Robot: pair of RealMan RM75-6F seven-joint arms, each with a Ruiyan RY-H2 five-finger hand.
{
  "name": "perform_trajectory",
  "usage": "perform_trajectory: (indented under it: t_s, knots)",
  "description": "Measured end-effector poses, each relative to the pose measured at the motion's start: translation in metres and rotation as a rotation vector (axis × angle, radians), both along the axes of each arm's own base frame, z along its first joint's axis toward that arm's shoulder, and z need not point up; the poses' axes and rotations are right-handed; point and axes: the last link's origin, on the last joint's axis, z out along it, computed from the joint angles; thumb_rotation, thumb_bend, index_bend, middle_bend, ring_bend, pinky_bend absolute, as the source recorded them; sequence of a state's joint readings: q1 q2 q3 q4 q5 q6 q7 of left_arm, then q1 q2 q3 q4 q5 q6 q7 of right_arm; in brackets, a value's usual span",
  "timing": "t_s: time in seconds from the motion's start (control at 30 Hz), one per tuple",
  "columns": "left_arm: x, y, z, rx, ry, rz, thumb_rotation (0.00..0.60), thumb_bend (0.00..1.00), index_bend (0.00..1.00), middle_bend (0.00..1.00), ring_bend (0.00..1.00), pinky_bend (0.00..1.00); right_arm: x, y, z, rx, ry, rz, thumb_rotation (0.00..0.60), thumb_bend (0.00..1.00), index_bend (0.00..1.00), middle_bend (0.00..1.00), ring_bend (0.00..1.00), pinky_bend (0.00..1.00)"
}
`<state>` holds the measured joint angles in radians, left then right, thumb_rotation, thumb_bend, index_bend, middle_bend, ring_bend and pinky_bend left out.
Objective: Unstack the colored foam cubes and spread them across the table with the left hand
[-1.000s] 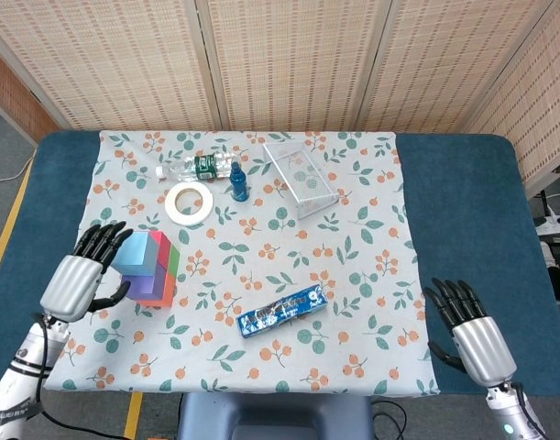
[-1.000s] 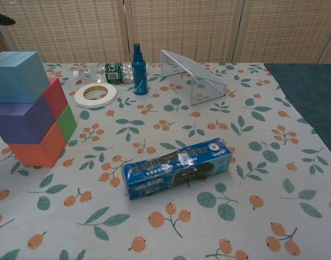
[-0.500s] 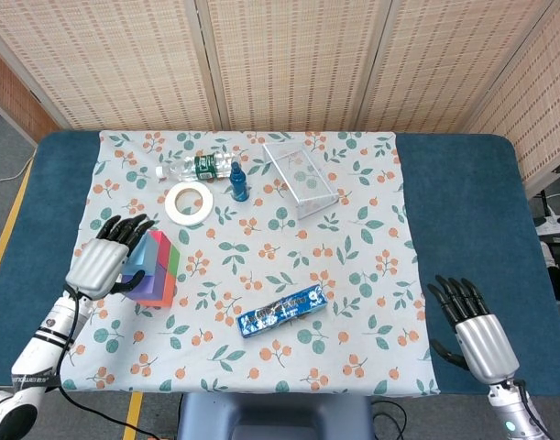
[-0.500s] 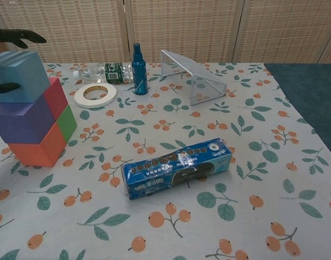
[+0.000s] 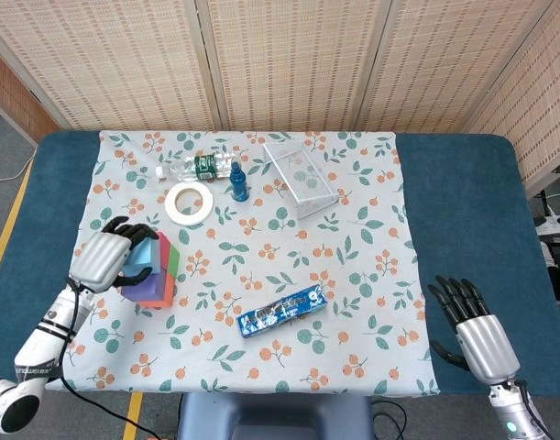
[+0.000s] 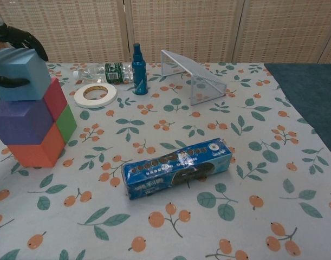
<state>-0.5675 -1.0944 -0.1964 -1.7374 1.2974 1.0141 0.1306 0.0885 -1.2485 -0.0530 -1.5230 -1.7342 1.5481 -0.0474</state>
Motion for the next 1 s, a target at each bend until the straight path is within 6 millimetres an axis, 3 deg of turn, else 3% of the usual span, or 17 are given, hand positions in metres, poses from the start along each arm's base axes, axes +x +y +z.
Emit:
perform_trajectory:
  t_s: [0.13, 0.27, 0.7, 0.87, 1.0]
  knots:
    - [0.002, 0.01, 0.007, 0.071, -0.041, -0.027, 0.6, 0.41, 0.37, 0.48, 0.47, 0.17, -0.001, 0.0, -0.001, 0.007, 0.011, -0.003, 0.6, 0.13, 0.0, 0.0, 0.0, 0.0]
    - [-0.001, 0.033, 0.012, 0.146, -0.08, -0.045, 0.6, 0.41, 0.38, 0.48, 0.47, 0.17, -0.001, 0.0, 0.0, 0.006, 0.01, -0.004, 0.6, 0.13, 0.0, 0.0, 0.0, 0.0]
    - [-0.015, 0.136, -0.026, 0.147, -0.062, 0.07, 0.6, 0.41, 0.39, 0.47, 0.46, 0.09, -0.002, 0.001, -0.006, 0.033, 0.024, -0.014, 0.6, 0.13, 0.0, 0.0, 0.0, 0.0]
    - [-0.022, 0.162, -0.037, 0.145, -0.042, 0.131, 0.6, 0.41, 0.39, 0.47, 0.45, 0.08, -0.004, -0.001, -0.008, 0.051, 0.028, -0.024, 0.6, 0.13, 0.0, 0.0, 0.0, 0.0]
    - [-0.031, 0.172, -0.046, 0.13, -0.029, 0.177, 0.6, 0.4, 0.38, 0.46, 0.37, 0.06, -0.005, -0.002, -0.009, 0.053, 0.03, -0.028, 0.6, 0.13, 0.0, 0.0, 0.0, 0.0]
